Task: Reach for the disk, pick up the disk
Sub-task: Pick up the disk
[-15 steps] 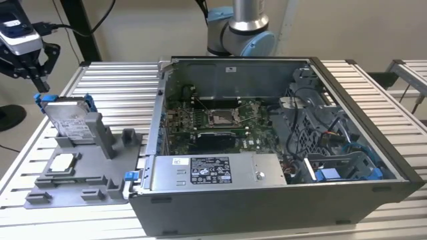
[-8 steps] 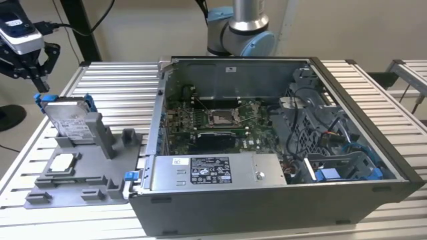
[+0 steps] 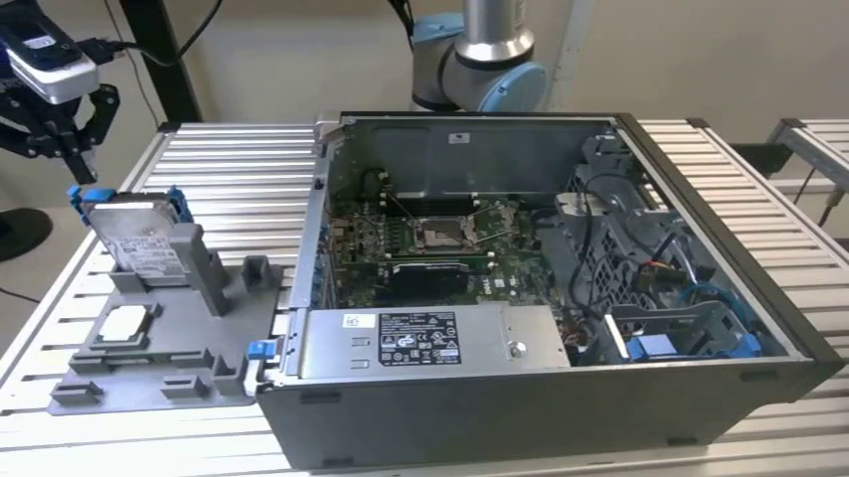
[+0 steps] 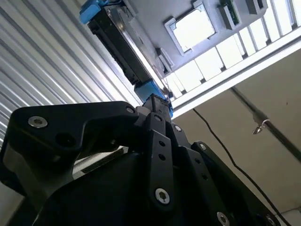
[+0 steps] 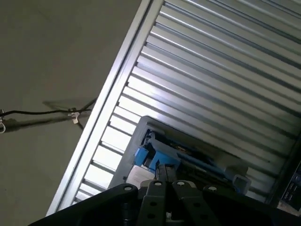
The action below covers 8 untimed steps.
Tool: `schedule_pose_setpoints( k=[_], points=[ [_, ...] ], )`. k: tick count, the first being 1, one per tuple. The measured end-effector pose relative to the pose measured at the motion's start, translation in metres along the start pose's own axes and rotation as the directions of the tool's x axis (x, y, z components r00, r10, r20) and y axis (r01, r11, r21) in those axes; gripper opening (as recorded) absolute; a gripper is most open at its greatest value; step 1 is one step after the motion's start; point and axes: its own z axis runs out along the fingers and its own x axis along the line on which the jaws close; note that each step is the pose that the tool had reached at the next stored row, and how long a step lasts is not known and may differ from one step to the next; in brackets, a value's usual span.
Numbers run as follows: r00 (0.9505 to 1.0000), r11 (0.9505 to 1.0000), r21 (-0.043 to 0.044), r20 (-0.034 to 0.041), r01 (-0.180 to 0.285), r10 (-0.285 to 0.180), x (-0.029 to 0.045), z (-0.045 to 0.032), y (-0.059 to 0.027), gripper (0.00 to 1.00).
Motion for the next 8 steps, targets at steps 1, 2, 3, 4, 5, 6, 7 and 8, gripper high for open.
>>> schedule_pose_setpoints(
  k=[1, 2, 3, 4, 5, 6, 7, 8],
  points=[
    [0.9998, 0.9998, 0.0000, -0.0006, 0.018, -0.018, 0.0000, 0.0000, 0.0000, 0.00],
    [0.9993, 0.9993, 0.0000, -0.0012, 0.036, -0.036, 0.0000, 0.0000, 0.0000, 0.00],
    [0.9985, 0.9985, -0.0001, -0.0018, 0.055, -0.055, 0.0000, 0.0000, 0.0000, 0.00],
    [0.9973, 0.9973, -0.0001, -0.0023, 0.073, -0.073, 0.0000, 0.0000, 0.0000, 0.00],
    [0.9959, 0.9959, -0.0001, -0.0029, 0.091, -0.091, 0.0000, 0.0000, 0.0000, 0.00],
    [0.9940, 0.9940, -0.0001, -0.0035, 0.109, -0.109, 0.0000, 0.0000, 0.0000, 0.00],
    [0.9918, 0.9918, -0.0002, -0.0041, 0.128, -0.128, 0.0000, 0.0000, 0.0000, 0.00],
    [0.9894, 0.9894, -0.0002, -0.0046, 0.145, -0.145, 0.0000, 0.0000, 0.0000, 0.00]
  ],
)
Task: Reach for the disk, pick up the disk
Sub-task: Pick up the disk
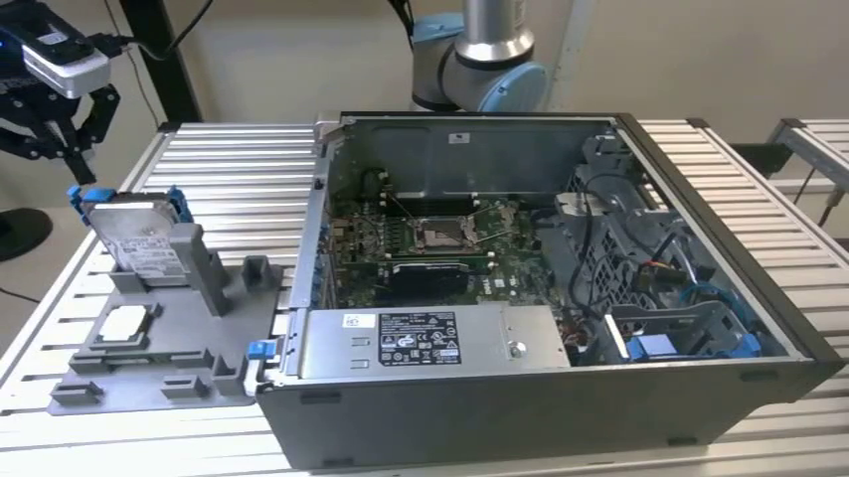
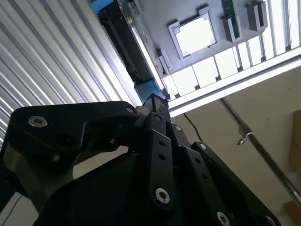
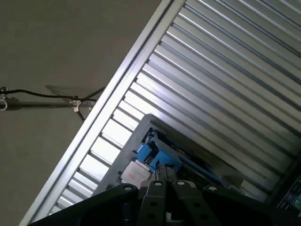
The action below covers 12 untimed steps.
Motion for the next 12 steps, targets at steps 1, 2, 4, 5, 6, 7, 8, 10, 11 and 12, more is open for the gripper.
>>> schedule_pose_setpoints(
  k=[1, 2, 4, 5, 6, 7, 8, 10, 11, 12],
  points=[
    [0.9998, 0.9998, 0.0001, -0.0005, 0.018, -0.018, 0.0000, 0.0000, 0.0000, 0.00],
    [0.9994, 0.9994, 0.0001, -0.0010, 0.035, -0.035, 0.0000, 0.0000, 0.0000, 0.00],
    [0.9973, 0.9973, 0.0002, -0.0020, 0.073, -0.073, 0.0000, 0.0000, 0.0000, 0.00],
    [0.9959, 0.9959, 0.0003, -0.0025, 0.090, -0.090, 0.0000, 0.0000, 0.0000, 0.00],
    [0.9942, 0.9942, 0.0003, -0.0028, 0.108, -0.108, 0.0000, 0.0001, 0.0000, 0.00],
    [0.9921, 0.9921, 0.0006, -0.0032, 0.125, -0.125, 0.0000, 0.0000, 0.0000, 0.00],
    [0.9894, 0.9895, 0.0009, -0.0034, 0.145, -0.145, 0.0000, 0.0000, 0.0000, 0.00],
    [0.9836, 0.9836, 0.0017, -0.0036, 0.180, -0.180, 0.0000, 0.0000, 0.0000, 0.00],
    [0.9801, 0.9801, 0.0025, -0.0032, 0.199, -0.199, 0.0000, 0.0001, 0.0000, 0.00],
    [0.9763, 0.9763, 0.0034, -0.0027, 0.216, -0.216, -0.0001, 0.0000, 0.0000, 0.00]
  ],
)
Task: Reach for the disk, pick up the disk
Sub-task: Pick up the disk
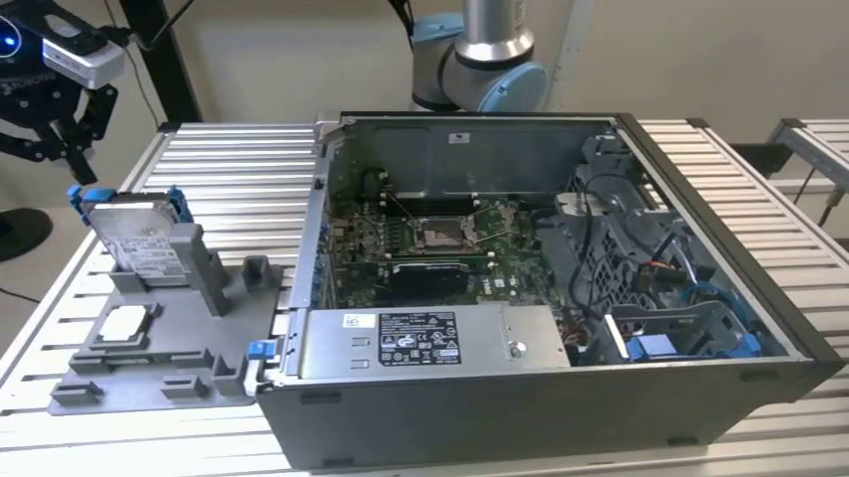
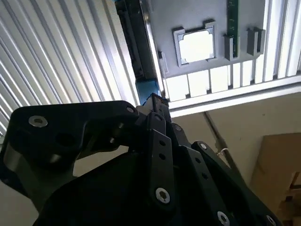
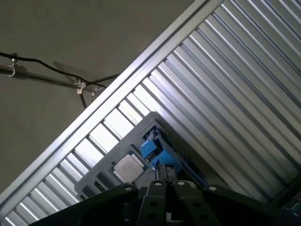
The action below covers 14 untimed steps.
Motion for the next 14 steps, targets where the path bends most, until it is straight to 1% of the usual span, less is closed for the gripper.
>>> schedule_pose_setpoints(
  k=[4, 8, 12, 14],
  points=[
    [0.9979, 0.9979, 0.0034, 0.0015, 0.065, -0.065, 0.0000, 0.0000, 0.0000, 0.00],
    [0.9932, 0.9932, 0.0041, 0.0009, 0.116, -0.116, 0.0001, 0.0000, 0.0000, 0.00],
    [0.9853, 0.9853, 0.0039, -0.0008, 0.171, -0.171, -0.0002, 0.0007, -0.0002, 0.00],
    [0.9795, 0.9795, 0.0036, -0.0017, 0.202, -0.202, -0.0002, 0.0013, -0.0004, 0.00]
  ],
)
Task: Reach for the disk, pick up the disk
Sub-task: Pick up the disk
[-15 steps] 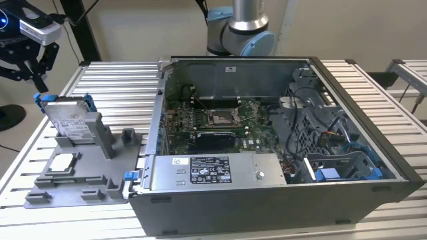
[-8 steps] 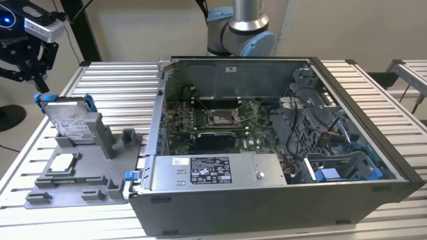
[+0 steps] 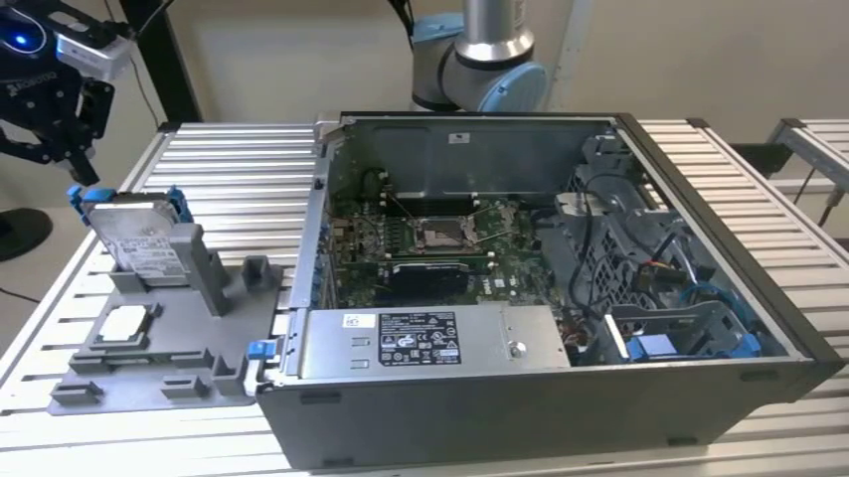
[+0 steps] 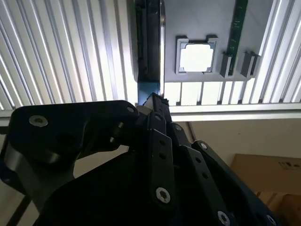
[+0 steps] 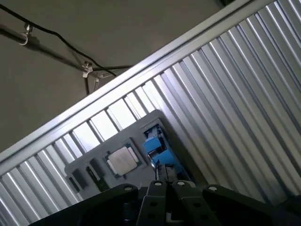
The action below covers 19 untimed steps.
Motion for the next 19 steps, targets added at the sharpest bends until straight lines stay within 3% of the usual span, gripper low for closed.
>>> schedule_pose_setpoints(
  k=[4, 8, 12, 19],
  points=[
    [0.9975, 0.9975, -0.0008, -0.0020, 0.070, -0.070, -0.0001, 0.0009, -0.0002, 0.00],
    [0.9902, 0.9902, -0.0012, -0.0031, 0.140, -0.140, -0.0002, 0.0019, -0.0004, 0.00],
    [0.9787, 0.9787, -0.0021, -0.0047, 0.205, -0.205, -0.0004, 0.0020, -0.0007, 0.00],
    [0.9534, 0.9535, -0.0035, -0.0067, 0.302, -0.302, -0.0014, 0.0020, -0.0023, 0.00]
  ],
)
